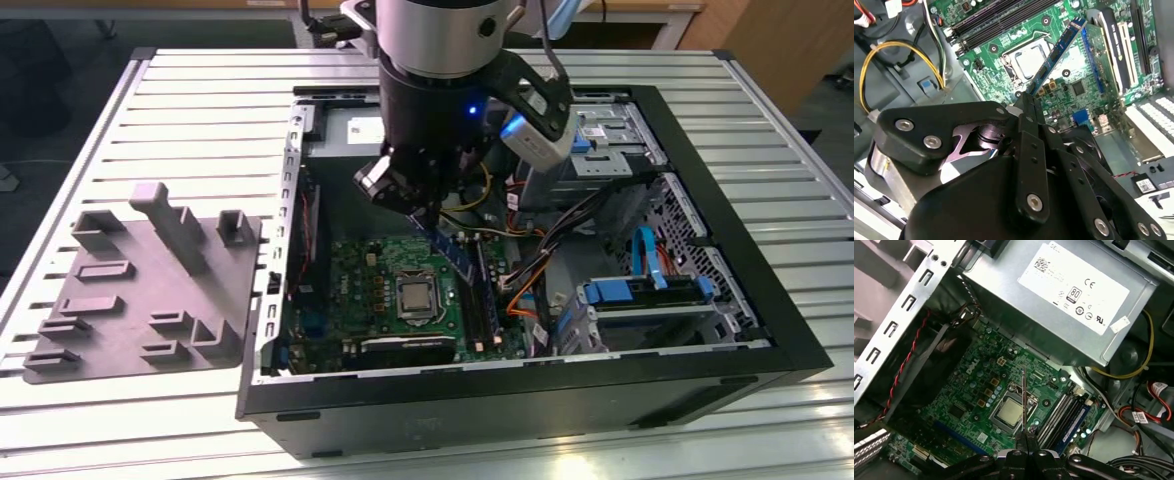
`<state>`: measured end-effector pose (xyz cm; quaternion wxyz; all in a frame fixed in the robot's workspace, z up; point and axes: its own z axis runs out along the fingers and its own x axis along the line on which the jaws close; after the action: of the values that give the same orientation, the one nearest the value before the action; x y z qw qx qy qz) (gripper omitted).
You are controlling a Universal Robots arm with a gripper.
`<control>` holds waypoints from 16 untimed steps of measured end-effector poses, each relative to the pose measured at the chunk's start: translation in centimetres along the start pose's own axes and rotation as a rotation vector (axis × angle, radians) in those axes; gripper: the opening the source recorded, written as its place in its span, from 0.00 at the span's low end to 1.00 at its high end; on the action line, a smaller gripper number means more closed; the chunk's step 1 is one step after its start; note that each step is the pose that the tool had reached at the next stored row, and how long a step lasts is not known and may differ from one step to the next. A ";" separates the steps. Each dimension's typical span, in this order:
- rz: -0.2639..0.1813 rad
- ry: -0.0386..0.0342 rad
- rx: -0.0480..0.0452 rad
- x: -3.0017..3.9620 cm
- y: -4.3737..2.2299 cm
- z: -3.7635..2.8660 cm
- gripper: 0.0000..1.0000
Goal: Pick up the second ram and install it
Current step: 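Insert the second ram into the second slot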
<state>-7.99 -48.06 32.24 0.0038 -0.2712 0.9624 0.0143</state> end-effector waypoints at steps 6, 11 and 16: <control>0.077 -0.0020 0.0011 0.00 0.00 0.03 0.11; 0.148 -0.0038 0.0022 0.00 0.00 0.06 0.11; 0.224 -0.0057 0.0033 0.00 0.00 0.10 0.11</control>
<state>-7.99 -48.06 32.14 0.0054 -0.1618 0.9867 0.0138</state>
